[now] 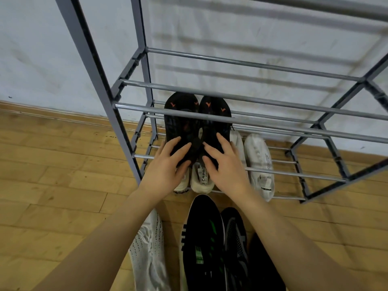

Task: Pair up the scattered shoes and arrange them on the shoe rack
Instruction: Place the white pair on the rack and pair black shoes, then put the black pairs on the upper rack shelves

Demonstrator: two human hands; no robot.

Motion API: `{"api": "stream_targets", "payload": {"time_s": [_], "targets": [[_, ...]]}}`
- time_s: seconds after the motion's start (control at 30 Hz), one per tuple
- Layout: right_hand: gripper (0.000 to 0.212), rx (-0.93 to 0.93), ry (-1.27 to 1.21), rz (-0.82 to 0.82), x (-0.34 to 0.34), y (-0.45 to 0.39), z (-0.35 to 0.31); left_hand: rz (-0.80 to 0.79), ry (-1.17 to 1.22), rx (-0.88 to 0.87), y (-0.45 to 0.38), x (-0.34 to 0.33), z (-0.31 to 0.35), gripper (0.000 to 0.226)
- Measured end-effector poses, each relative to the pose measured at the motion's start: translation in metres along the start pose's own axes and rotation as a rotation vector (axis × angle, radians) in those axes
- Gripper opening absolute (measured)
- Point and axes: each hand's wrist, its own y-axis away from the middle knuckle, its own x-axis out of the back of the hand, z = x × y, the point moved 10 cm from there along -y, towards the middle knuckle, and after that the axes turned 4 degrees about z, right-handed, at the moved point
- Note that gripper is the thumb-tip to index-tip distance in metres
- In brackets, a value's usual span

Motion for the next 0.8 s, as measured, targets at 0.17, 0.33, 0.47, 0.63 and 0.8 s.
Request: {"api": "stream_targets", "payload": {"time_s": [0.17,0.33,0.47,0.63,0.8], "targets": [[0.04,0.008,0.008,0.007,0.001,0.007,0.0,0.005,-0.059,-0.001,-0.002,0.0,0.002,0.055],[0.044,-0.021,0.02,0.002,0.001,0.01,0.001,-0.014,-0.194,0.038,0.0,0.0,0.002,0.05],[0.042,0.01,0.142,0.081,0.009,0.023,-0.007,0.005,-0.292,0.063,0.011,0.01,0.01,0.05],[0.042,0.151,0.217,0.255,0.025,0.056,-0.047,0.069,-0.313,0.076,0.049,0.05,0.022,0.046],[0.041,0.395,0.221,0.113,-0.002,0.082,-0.118,0.142,-0.349,0.146,0.113,0.104,0.008,0.05]]}}
